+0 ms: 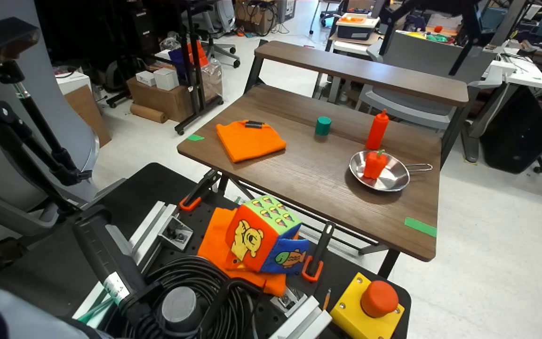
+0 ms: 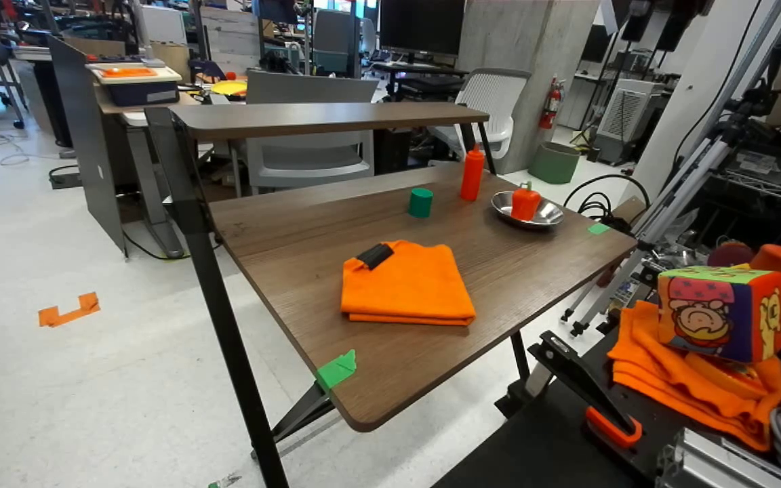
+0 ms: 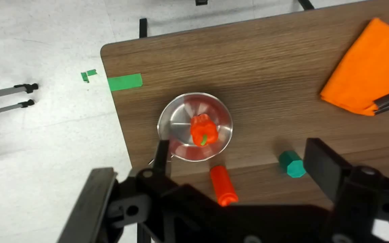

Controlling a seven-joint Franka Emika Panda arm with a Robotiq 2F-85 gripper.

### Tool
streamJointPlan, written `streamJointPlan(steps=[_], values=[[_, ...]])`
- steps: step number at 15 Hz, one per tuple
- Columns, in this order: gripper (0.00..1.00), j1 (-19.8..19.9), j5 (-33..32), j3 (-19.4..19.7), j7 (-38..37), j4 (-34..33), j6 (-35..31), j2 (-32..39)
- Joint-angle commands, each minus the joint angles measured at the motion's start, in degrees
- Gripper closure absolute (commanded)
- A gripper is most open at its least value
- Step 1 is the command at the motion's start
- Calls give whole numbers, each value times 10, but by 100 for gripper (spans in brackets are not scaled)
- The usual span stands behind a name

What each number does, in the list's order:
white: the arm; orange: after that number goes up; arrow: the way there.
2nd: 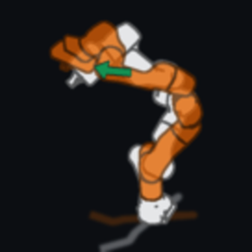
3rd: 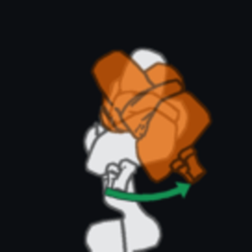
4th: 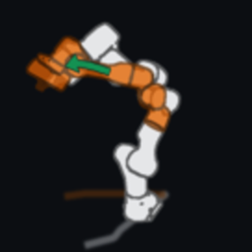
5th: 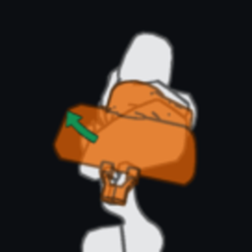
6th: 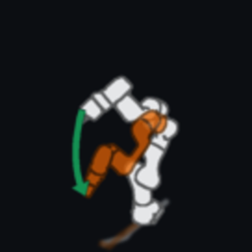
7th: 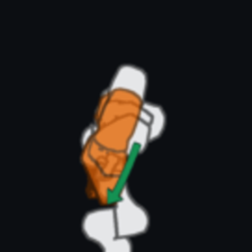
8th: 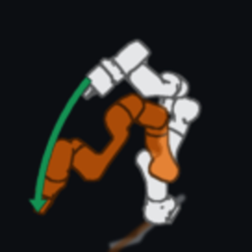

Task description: Remove the artificial pepper from the pan and put it on the table

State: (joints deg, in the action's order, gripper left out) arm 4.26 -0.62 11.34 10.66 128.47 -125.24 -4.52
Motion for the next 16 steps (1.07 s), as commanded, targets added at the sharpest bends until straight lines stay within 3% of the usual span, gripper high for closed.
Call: streamJointPlan(steps=[1,8,16], values=[[0,20,27,-6,8,-98,-17,123],[0,42,17,-32,-3,-237,15,300],[0,33,-4,-57,-8,-318,53,407]])
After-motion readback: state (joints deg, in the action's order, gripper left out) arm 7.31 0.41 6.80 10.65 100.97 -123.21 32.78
